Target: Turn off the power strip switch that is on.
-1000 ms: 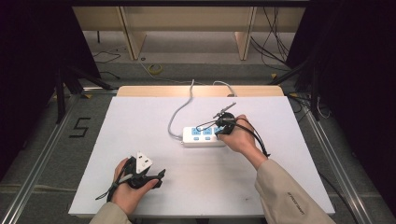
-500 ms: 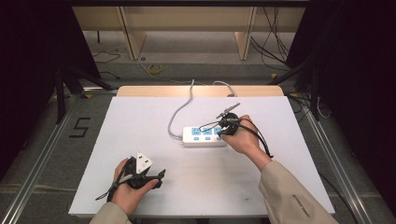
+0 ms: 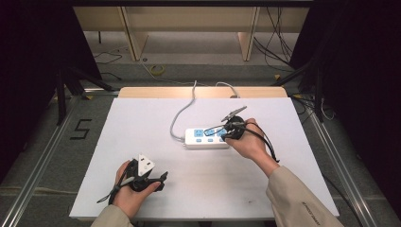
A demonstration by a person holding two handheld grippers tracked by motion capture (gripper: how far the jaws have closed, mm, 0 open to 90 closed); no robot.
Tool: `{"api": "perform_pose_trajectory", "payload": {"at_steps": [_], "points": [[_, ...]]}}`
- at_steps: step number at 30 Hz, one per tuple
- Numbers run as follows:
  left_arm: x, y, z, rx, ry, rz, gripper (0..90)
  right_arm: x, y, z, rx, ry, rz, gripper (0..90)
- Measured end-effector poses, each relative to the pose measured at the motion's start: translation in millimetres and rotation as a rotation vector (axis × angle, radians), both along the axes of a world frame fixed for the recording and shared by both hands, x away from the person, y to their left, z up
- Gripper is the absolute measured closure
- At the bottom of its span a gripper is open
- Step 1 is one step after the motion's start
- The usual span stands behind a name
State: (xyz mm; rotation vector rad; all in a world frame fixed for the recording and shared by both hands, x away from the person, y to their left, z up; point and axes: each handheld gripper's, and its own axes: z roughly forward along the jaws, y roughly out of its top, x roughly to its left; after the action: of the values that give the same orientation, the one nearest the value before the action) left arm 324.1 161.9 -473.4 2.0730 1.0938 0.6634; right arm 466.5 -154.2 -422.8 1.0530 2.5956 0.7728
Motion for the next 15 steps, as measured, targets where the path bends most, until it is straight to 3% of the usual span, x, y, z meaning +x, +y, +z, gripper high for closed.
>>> {"api": "perform_pose_trajectory", "payload": {"at_steps": [15], "points": [[-0.6,-0.2,0.0,-0.001,0.001,0.003,20.6,-13.2,-7.2,0.0,0.001,-0.017,0.023,90.0]]}}
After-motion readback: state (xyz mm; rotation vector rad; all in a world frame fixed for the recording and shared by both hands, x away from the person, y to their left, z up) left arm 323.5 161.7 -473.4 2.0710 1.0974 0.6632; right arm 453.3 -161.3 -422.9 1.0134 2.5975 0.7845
